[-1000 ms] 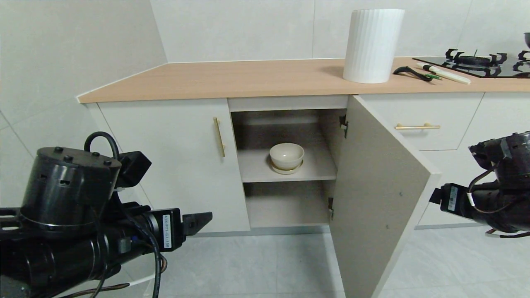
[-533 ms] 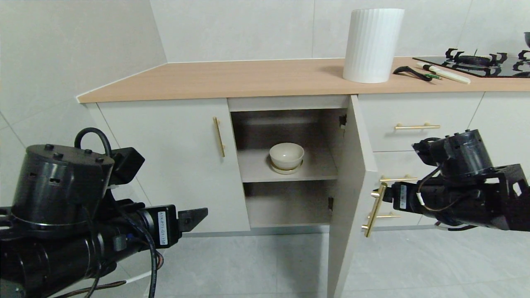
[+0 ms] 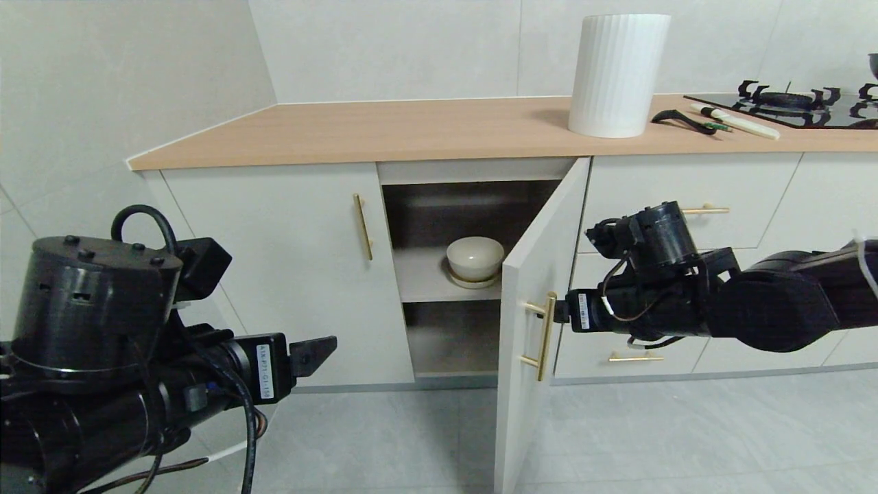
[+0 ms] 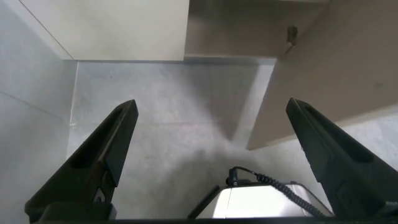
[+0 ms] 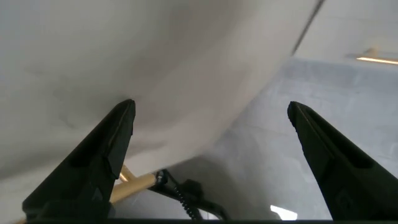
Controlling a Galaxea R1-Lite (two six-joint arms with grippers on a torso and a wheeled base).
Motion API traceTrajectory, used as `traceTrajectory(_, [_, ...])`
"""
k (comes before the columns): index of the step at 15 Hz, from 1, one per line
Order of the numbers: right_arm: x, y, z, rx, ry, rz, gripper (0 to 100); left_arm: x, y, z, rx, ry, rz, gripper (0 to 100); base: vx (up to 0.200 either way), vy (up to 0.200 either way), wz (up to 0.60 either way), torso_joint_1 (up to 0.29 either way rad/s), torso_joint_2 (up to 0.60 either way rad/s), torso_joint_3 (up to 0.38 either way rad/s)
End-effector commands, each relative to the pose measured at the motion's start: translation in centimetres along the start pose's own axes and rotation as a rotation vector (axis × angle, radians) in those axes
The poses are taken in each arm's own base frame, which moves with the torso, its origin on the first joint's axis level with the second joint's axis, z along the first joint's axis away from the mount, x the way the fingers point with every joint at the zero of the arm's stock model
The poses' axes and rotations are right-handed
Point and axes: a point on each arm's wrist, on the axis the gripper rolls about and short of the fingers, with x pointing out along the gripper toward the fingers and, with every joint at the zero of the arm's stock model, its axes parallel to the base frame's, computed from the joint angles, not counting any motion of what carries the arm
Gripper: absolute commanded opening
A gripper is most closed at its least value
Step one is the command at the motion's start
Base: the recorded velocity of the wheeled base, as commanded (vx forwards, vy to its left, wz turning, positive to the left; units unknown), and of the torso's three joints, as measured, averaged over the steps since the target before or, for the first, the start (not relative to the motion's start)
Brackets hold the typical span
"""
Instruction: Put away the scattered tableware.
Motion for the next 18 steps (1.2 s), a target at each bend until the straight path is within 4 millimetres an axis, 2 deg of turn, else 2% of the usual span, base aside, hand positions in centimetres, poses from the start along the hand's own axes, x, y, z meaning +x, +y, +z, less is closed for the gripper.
traceTrajectory(1, [1.8, -0.1, -0.7, -0.001, 0.037, -0.008, 100, 0.2, 0.0, -0.1, 0.003, 0.007, 0.004, 100, 0.000, 0.000, 0.00, 0.000, 0.00, 0.000])
traceTrajectory(5, [4.2, -0.1, -0.9, 0.009, -0.029, 0.007, 100, 0.9, -0.2, -0.5, 0.020, 0.034, 0.013, 100, 0.000, 0.000, 0.00, 0.000, 0.00, 0.000])
traceTrajectory(13, [7.1, 0.2, -0.7, 0.088, -0.157, 0.019, 100, 0.9, -0.3, -0.6, 0.022, 0.036, 0.015, 100, 0.000, 0.000, 0.00, 0.000, 0.00, 0.000])
traceTrajectory(18, [7.9, 0.9, 0.0, 0.156, -0.196, 0.022, 100, 0.9, -0.2, -0.5, 0.021, 0.035, 0.015, 100, 0.200, 0.000, 0.00, -0.003, 0.00, 0.002])
